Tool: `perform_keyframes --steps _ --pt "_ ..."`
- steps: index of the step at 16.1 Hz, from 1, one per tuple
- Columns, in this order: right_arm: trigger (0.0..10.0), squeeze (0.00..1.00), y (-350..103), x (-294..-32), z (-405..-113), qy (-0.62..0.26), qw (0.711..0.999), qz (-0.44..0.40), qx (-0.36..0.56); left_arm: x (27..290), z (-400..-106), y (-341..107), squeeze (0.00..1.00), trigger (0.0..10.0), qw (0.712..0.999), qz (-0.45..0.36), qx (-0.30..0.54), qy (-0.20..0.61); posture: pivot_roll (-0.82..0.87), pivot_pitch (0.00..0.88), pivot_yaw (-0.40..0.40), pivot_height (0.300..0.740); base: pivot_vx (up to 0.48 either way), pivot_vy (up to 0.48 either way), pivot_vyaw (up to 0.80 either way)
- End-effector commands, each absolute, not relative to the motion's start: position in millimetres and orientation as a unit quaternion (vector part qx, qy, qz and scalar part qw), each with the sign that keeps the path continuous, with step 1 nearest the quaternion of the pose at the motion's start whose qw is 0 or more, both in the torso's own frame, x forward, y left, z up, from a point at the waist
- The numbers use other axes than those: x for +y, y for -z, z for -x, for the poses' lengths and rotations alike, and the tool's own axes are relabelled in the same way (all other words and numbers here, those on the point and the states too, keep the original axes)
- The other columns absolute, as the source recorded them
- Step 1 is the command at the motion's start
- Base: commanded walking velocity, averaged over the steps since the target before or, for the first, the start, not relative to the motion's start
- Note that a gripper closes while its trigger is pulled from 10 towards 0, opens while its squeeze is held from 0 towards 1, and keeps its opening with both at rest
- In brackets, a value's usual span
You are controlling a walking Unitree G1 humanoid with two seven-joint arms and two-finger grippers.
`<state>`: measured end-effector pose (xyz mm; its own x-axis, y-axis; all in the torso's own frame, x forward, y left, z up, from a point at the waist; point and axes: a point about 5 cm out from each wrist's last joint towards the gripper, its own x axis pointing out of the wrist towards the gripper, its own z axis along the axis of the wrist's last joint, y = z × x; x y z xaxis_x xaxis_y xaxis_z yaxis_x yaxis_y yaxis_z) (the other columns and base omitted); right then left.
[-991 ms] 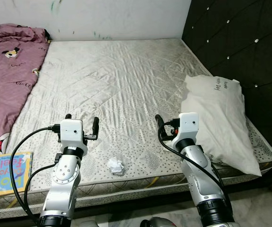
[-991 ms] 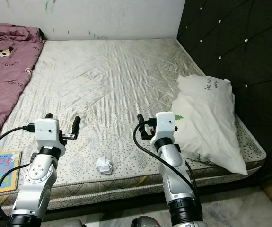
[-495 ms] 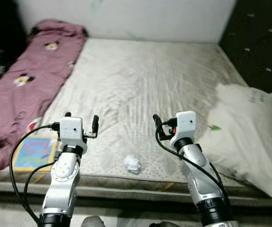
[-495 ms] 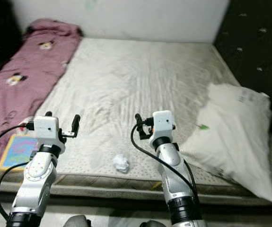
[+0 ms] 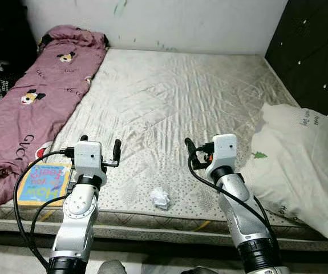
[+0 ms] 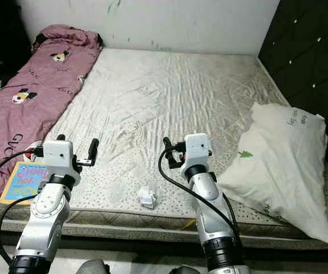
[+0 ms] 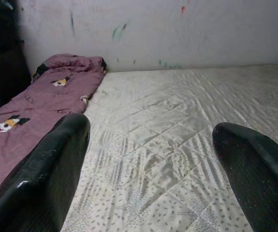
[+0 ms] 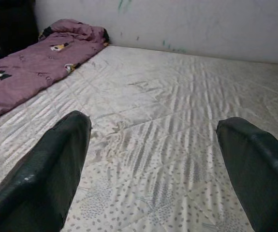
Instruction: Clean up the room
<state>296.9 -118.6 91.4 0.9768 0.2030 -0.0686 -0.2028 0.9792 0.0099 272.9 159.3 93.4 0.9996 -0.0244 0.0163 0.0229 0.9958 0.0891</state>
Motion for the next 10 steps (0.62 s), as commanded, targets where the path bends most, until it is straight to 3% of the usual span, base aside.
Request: perform_keyframes --steps 1,10 --pt "10.0 0.0 -92.4 -119.2 -298.7 -0.101 0.994 -0.005 0.034 158.9 -274.3 -92.8 0.0 10.0 0.999 -0.045 -0.004 0.011 0.08 0.0 -0.021 0.658 0.0 0.0 0.0" --pt "10.0 0.0 -91.5 -118.5 -297.3 -0.107 0.994 -0.011 0.036 155.9 -274.1 -93.7 0.0 10.0 0.999 -0.047 -0.009 0.009 0.08 0.0 -0.023 0.564 0.0 0.0 0.0"
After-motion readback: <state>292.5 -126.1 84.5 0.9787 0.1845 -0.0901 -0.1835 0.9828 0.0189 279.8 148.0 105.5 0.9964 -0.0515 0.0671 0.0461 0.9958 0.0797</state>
